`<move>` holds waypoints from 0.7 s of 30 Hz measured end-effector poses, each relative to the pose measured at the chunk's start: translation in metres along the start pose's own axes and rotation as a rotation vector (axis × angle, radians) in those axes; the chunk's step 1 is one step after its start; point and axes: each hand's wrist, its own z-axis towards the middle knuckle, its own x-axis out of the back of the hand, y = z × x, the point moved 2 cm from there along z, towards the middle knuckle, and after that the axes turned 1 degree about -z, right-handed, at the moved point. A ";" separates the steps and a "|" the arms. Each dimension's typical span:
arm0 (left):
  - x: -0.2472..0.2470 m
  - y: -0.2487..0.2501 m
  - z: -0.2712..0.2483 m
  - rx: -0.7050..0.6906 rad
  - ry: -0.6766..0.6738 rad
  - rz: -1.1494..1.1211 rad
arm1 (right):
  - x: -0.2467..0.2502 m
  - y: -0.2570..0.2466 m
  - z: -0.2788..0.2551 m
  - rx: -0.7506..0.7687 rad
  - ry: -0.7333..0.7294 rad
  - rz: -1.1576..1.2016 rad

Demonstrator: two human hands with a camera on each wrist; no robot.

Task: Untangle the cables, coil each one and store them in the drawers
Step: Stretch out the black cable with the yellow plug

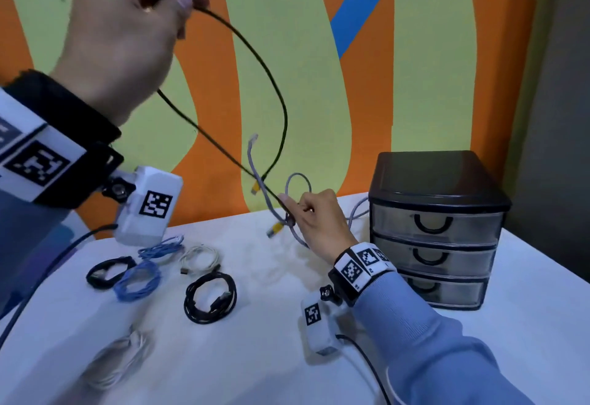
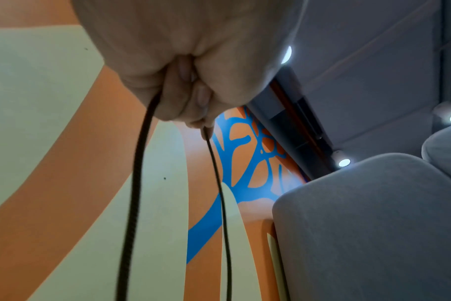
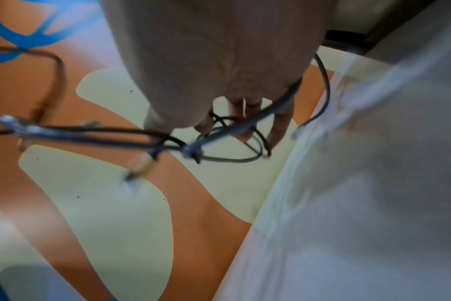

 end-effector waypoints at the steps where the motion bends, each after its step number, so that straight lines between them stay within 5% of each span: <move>1: 0.003 0.003 0.002 -0.013 -0.008 0.017 | -0.001 0.003 0.001 -0.014 0.027 -0.022; 5: 0.001 0.017 -0.003 -0.061 -0.213 0.277 | 0.005 -0.004 -0.001 0.007 0.046 -0.168; 8: 0.003 0.022 -0.007 0.042 -0.304 0.406 | 0.002 -0.010 -0.004 0.076 -0.012 -0.328; 11: -0.002 0.018 -0.006 0.130 -0.376 0.441 | 0.006 -0.036 -0.008 0.153 0.010 0.080; 14: -0.018 0.015 -0.014 0.174 -0.414 0.341 | 0.003 -0.067 -0.018 0.135 -0.184 0.549; 21: -0.015 0.000 -0.006 0.277 -0.189 0.061 | -0.022 -0.090 -0.049 0.114 -0.683 0.463</move>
